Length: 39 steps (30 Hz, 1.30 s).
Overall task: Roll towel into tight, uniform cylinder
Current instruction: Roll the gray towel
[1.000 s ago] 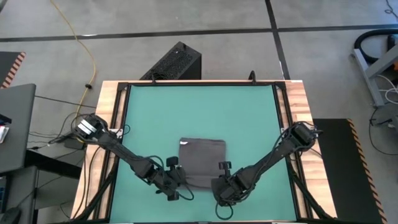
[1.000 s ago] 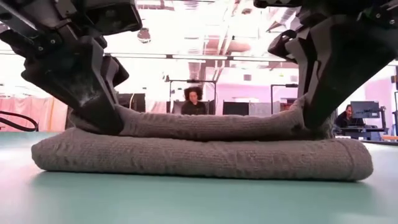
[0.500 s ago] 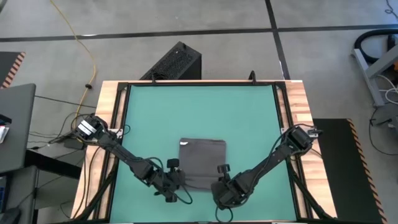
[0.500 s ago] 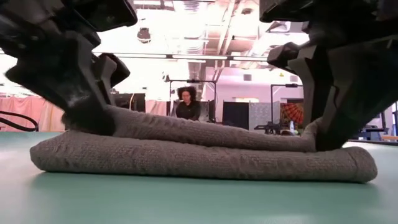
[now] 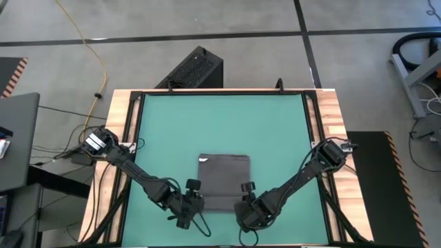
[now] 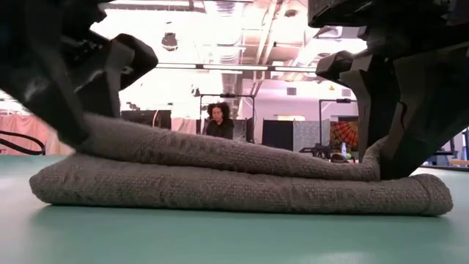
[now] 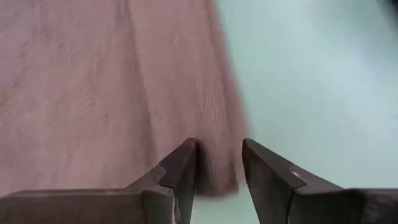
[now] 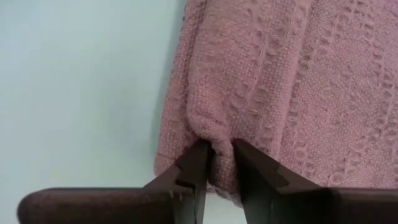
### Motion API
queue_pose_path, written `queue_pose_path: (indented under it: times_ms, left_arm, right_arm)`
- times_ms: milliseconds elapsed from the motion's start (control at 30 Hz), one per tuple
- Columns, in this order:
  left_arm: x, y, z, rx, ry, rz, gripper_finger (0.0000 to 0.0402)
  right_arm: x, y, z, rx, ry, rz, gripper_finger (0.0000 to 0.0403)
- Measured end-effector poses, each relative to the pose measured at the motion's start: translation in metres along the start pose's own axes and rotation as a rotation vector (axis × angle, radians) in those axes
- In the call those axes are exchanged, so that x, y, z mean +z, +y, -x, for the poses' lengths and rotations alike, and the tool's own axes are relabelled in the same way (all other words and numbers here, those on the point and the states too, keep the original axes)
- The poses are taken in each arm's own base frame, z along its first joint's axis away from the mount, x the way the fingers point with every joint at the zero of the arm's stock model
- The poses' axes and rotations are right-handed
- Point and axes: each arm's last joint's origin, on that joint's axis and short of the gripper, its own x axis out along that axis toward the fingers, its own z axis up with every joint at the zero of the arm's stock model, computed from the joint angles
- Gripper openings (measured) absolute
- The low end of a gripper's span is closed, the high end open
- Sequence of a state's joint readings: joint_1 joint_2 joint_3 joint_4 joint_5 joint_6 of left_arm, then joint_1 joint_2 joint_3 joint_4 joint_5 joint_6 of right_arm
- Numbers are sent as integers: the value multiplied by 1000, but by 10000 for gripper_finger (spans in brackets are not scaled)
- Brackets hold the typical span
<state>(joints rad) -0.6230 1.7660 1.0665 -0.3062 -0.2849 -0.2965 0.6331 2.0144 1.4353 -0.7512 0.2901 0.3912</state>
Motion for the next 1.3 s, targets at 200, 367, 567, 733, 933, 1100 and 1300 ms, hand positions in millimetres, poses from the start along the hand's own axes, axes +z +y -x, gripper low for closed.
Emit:
queue_pose_path:
  times_ms: [200,367,567,733,933,1100,1300]
  left_arm:
    - [-5,0,1,62,37,-14,120]
    - [3,1,19,48,5,-8,120]
    - [15,1,56,53,-95,-5,120]
    - [21,-4,58,97,-186,-53,112]
    - [17,-4,34,147,-253,-98,71]
    - [1,0,13,208,-279,-77,28]
    - [-11,0,-2,162,-321,-25,3]
  right_arm:
    - [0,0,0,0,0,0,104]
    - [0,0,0,1,-1,-1,104]
    - [0,0,0,1,0,0,104]
    - [0,0,0,1,-1,0,104]
    - [0,0,0,2,-1,0,104]
    - [0,0,0,2,-3,3,104]
    - [1,0,0,4,-2,4,104]
